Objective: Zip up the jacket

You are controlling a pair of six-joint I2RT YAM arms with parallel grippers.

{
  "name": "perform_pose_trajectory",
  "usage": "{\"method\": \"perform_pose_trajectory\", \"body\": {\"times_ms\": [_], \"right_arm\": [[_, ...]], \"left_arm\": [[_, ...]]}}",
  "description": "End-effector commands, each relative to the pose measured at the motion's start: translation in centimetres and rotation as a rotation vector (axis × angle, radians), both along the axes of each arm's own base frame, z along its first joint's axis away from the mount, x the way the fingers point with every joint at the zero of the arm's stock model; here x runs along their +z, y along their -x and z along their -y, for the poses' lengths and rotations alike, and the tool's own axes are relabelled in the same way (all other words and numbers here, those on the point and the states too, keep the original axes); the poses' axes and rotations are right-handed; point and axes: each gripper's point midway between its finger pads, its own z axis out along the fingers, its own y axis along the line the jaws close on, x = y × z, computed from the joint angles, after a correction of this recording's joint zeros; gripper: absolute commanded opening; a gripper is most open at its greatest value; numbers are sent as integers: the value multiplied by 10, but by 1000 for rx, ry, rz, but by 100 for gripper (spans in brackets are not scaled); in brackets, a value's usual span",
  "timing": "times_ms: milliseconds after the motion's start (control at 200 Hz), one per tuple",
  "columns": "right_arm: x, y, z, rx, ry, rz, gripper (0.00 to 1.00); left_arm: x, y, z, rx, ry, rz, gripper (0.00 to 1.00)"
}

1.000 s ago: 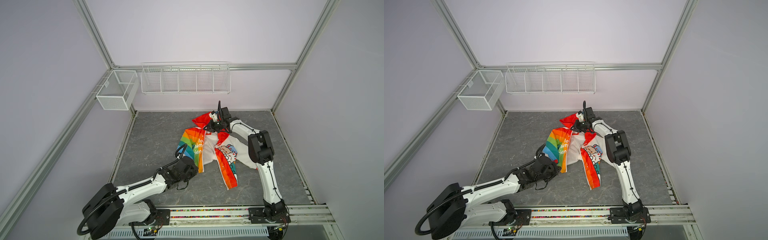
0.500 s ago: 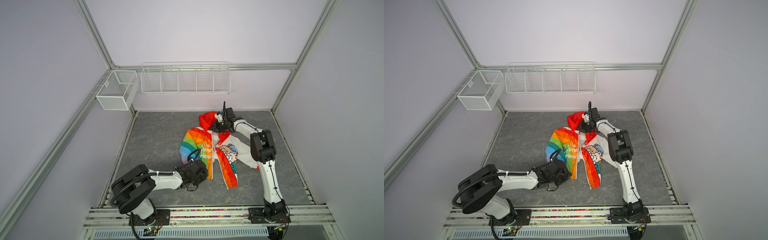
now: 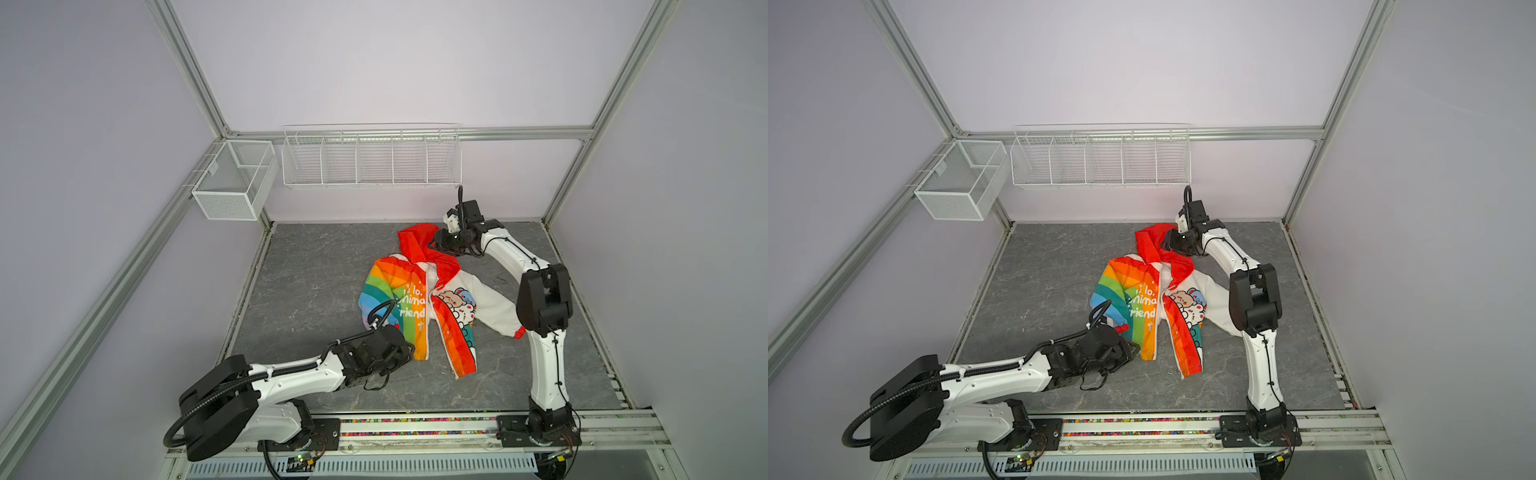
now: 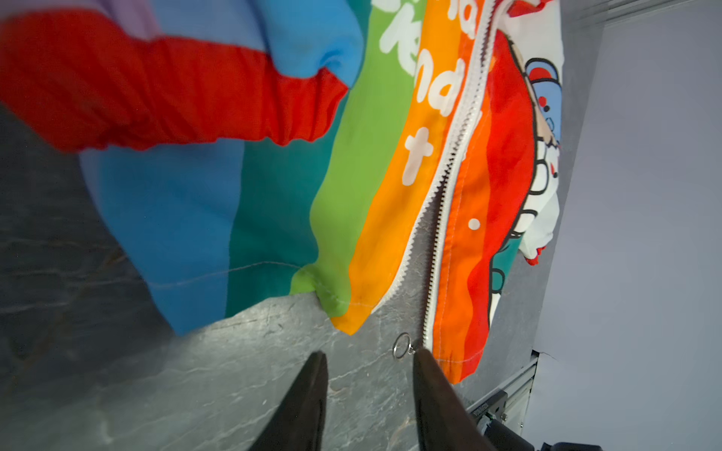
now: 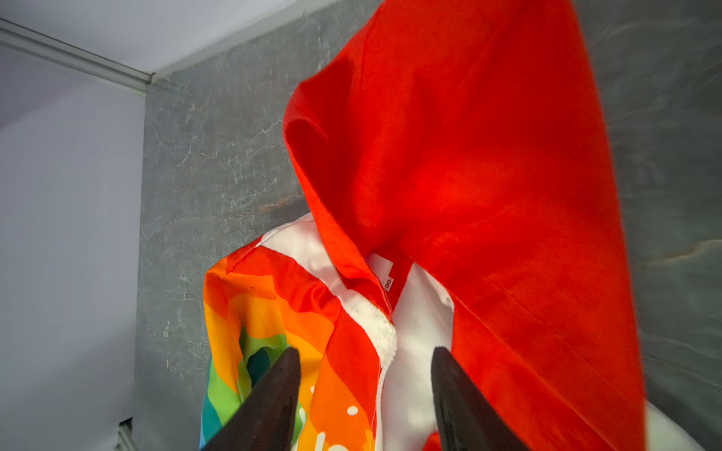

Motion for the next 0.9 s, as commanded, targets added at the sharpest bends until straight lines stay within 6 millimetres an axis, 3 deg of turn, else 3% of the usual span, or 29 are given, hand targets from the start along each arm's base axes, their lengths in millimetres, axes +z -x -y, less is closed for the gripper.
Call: {"method": "perform_pose_trajectory", "body": {"times_ms": [0, 115, 280, 530, 700, 900], "right_arm": [[9, 27, 31, -65, 123, -53, 48], [4, 50, 41, -89, 152, -116, 42], [-26, 77, 49, -123, 162, -187, 40], [-72, 94, 29, -96, 140, -278, 43], [-82, 94, 18, -86, 130, -289, 47], [-94, 92, 16, -97, 136, -312, 48]], "left_arm": [[16, -3, -4, -52, -80, 102, 37], [29, 0, 10, -143, -125, 171, 37], [31, 3, 38, -255, -142, 224, 37], [33, -11, 62, -293, -189, 286, 33], [20, -24, 48, -218, -275, 258, 29], [5, -35, 33, -166, -261, 227, 27]]}}
